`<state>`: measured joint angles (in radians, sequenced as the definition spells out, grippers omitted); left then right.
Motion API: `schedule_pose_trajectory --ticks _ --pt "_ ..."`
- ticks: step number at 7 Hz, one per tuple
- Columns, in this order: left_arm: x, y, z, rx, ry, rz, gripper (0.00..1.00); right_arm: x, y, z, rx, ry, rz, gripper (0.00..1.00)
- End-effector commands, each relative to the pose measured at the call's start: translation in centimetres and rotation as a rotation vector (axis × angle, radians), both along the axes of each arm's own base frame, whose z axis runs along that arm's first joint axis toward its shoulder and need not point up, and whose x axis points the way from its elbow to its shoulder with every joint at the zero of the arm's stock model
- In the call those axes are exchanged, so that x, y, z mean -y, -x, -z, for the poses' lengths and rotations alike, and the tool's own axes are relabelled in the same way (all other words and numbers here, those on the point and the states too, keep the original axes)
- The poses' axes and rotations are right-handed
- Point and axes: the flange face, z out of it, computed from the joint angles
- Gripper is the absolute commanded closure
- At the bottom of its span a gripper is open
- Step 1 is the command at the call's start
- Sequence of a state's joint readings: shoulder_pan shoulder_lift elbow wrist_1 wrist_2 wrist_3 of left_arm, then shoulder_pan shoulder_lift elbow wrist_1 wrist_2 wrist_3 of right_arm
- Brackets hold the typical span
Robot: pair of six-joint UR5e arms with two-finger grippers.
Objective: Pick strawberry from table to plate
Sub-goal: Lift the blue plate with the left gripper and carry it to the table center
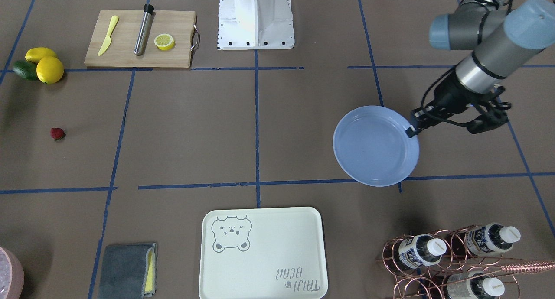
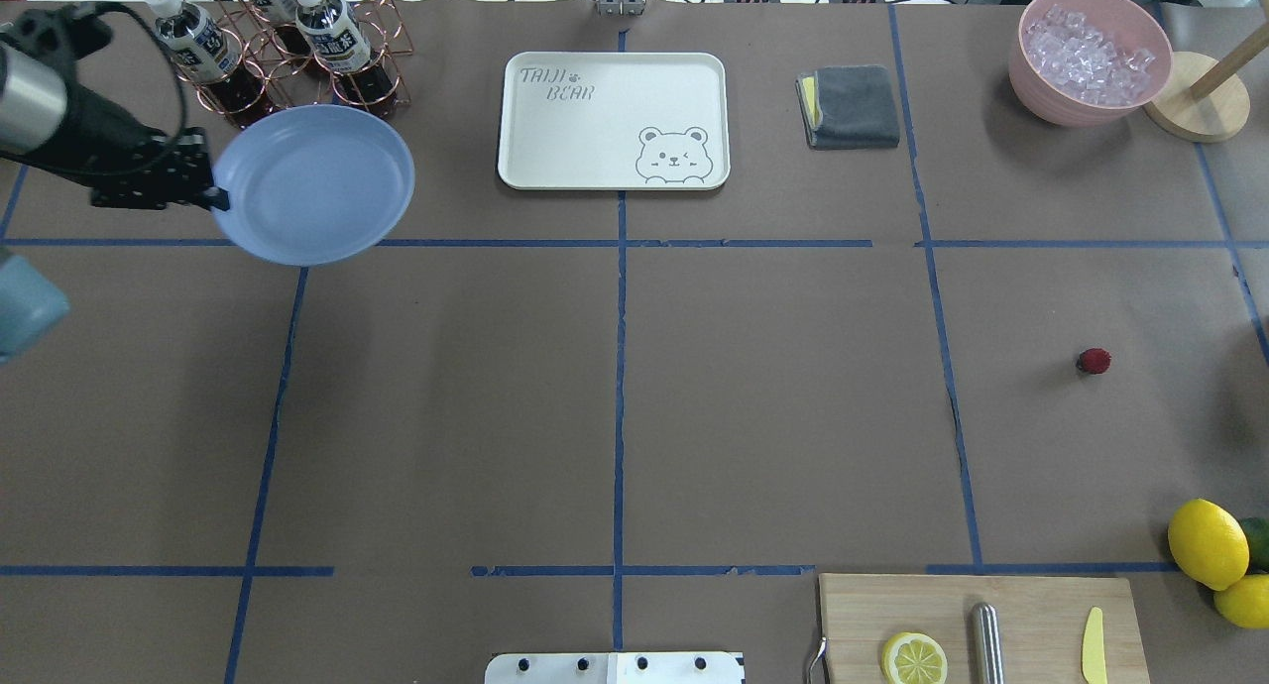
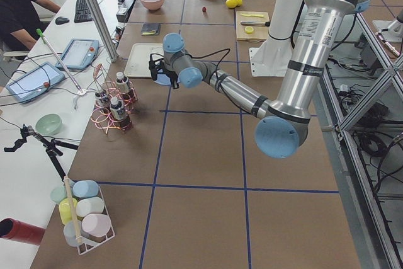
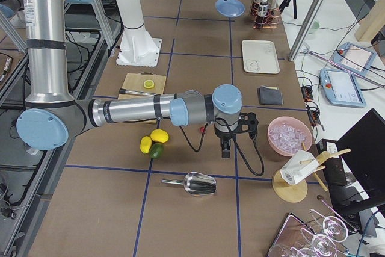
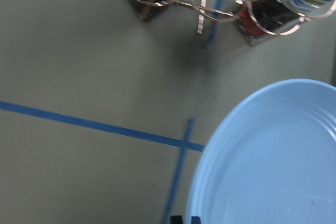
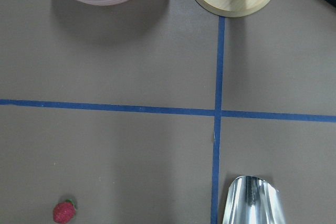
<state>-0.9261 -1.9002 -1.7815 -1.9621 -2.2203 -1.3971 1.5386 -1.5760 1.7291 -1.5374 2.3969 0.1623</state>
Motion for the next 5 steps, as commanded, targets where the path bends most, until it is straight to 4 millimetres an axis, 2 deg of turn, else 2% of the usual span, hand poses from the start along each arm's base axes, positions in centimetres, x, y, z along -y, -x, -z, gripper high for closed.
schedule_pose_trajectory --ticks 1,2,4,5 --pt "-5.1 -11.9 6.3 -0.048 0.097 0.029 1.00 1.3 2.0 1.6 0.005 0.004 0.003 0.00" --pt "-7.2 -15.1 7.6 -0.056 0.122 0.047 1.00 1.5 2.9 2.5 0.008 0.003 0.006 0.00" --pt "-11.7 -23.0 9.1 -0.035 0.114 0.087 1.00 1.9 6.4 6.3 0.024 0.049 -0.038 0.00" --pt "-12.6 -24.8 9.5 -0.031 0.120 0.086 1.00 1.7 7.4 7.1 0.029 0.058 -0.040 0.00"
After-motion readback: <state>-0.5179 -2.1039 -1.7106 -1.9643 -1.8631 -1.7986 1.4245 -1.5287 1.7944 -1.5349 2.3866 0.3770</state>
